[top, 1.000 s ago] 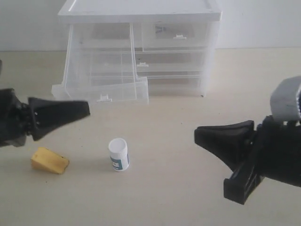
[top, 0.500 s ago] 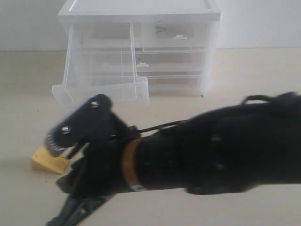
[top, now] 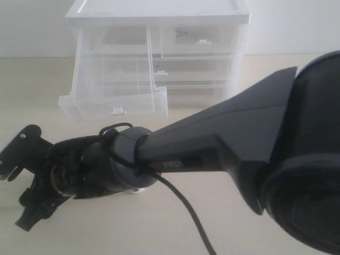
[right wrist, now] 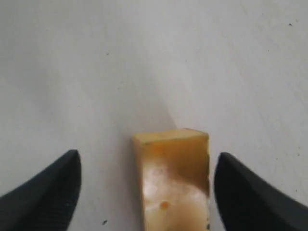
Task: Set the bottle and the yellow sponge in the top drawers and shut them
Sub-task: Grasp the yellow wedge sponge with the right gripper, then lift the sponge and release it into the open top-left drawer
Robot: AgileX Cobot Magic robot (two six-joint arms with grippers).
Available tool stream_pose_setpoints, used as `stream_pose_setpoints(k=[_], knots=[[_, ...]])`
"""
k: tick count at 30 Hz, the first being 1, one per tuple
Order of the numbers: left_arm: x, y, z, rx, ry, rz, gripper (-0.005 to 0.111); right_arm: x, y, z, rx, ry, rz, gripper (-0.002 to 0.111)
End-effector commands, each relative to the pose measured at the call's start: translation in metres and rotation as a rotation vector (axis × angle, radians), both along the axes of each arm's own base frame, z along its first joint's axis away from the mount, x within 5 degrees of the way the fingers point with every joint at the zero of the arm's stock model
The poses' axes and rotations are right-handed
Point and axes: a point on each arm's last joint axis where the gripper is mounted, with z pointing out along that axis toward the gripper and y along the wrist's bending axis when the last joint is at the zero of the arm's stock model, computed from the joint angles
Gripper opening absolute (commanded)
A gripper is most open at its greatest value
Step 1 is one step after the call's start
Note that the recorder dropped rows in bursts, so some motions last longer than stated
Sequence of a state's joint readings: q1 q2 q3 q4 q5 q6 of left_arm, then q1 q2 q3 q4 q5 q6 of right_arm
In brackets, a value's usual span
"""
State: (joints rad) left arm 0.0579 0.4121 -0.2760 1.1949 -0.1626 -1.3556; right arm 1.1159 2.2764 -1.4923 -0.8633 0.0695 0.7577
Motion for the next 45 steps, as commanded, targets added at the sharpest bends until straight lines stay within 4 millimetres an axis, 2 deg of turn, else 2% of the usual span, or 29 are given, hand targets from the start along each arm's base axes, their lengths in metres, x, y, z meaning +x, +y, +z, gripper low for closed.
stream_pose_setpoints(k=[1,2,4,7,10,12,15,16,18,20,22,25,28,31,32,35,38,40,41,43,45], knots=[[-0.001,0.0,0.0,-0.015,-0.004,0.003,0.004,0.01,-0.007,0.005,-0.048,0.009,-0.103,0.011],[-0.001,0.0,0.0,-0.015,-0.004,0.003,0.004,0.007,-0.009,0.011,-0.068,0.024,-0.149,0.001],[-0.001,0.0,0.0,-0.015,-0.004,0.003,0.004,-0.006,-0.013,0.027,-0.13,0.016,-0.188,0.001],[-0.001,0.001,-0.001,-0.014,0.002,0.016,0.004,-0.038,-0.022,0.057,-0.204,-0.018,-0.13,0.001],[-0.001,0.003,-0.001,-0.014,0.007,0.03,0.004,-0.068,-0.045,0.094,-0.193,-0.032,-0.105,0.001],[-0.001,0.003,-0.001,-0.014,0.007,0.03,0.004,-0.076,-0.069,0.114,-0.162,-0.037,-0.114,0.001],[-0.001,0.003,-0.001,-0.014,0.007,0.03,0.004,-0.07,-0.105,0.157,0.009,-0.059,-0.181,0.001],[-0.001,0.003,-0.001,-0.014,0.007,0.03,0.004,-0.064,-0.118,0.178,0.109,-0.071,-0.192,0.001],[-0.001,0.002,-0.001,-0.022,0.007,0.028,0.004,-0.053,-0.132,0.202,0.238,-0.086,-0.199,0.001],[-0.001,0.001,-0.001,-0.023,0.002,0.015,0.004,-0.031,-0.143,0.221,0.352,-0.135,-0.192,0.001],[-0.001,0.0,0.0,-0.023,-0.002,0.004,0.004,-0.001,-0.151,0.222,0.419,-0.137,-0.231,0.001],[-0.001,0.0,0.0,-0.023,-0.003,0.002,0.004,0.039,-0.147,0.202,0.438,-0.08,-0.314,0.001],[-0.001,0.0,0.0,-0.023,-0.003,0.002,0.004,0.062,-0.139,0.186,0.393,-0.077,-0.353,0.001],[-0.001,0.0,0.0,-0.023,-0.003,0.002,0.004,0.076,-0.13,0.176,0.361,-0.092,-0.352,0.003],[-0.001,0.0,0.0,-0.023,-0.003,0.002,0.004,0.08,-0.127,0.174,0.349,-0.094,-0.359,0.007],[-0.001,0.0,0.0,-0.023,-0.003,0.002,0.004,0.087,-0.125,0.165,0.3,-0.09,-0.396,0.037],[-0.001,0.0,0.0,-0.023,-0.003,0.002,0.004,0.088,-0.126,0.16,0.282,-0.076,-0.419,0.08],[-0.001,0.0,0.0,-0.023,-0.003,0.002,0.004,0.088,-0.129,0.162,0.264,-0.078,-0.439,0.102],[-0.001,0.0,0.0,-0.023,-0.003,0.002,0.004,0.088,-0.131,0.162,0.251,-0.08,-0.454,0.105],[-0.001,0.0,0.0,-0.021,-0.002,0.004,0.004,0.083,-0.134,0.173,0.255,-0.079,-0.478,0.1],[-0.001,0.0,0.0,-0.021,-0.002,0.004,0.004,0.072,-0.138,0.187,0.222,-0.102,-0.49,0.085]])
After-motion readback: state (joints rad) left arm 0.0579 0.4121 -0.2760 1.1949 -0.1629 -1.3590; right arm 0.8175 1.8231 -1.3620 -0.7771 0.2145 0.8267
